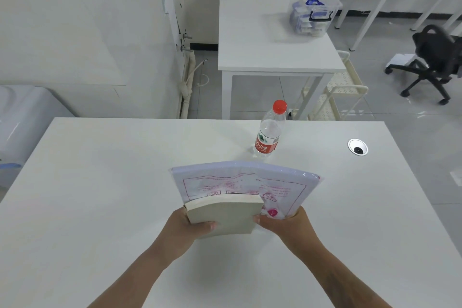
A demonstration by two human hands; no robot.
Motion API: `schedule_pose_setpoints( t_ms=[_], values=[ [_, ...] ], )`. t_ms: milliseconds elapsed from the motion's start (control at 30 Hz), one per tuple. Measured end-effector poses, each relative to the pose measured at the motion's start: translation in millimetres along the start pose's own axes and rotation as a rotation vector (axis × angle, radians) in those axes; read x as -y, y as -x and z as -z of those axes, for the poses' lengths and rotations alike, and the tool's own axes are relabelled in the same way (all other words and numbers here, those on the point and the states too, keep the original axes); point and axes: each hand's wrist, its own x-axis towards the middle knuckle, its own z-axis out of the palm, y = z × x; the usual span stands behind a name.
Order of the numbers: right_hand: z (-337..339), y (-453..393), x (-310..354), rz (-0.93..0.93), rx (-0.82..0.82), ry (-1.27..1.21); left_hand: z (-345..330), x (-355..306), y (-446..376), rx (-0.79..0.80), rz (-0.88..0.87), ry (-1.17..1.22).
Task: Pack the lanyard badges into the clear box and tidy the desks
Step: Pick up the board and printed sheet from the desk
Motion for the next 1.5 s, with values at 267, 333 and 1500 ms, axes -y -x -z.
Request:
schedule_pose_setpoints(
  t_ms=[267,333,1500],
  values=[
    [-3,-4,-2,-0.035,-0.056,-0.003,0,-2,-6,-0.048,0.041,-0.014],
    [-5,-3,2,-0.034,-0.074,0.025,-1,-4,-7,-0.072,0.051,-0.029],
    [76,108,136,0.188,-0.215,0.063,-100,-154,98,-0.038,-0.078,0.177]
  ],
)
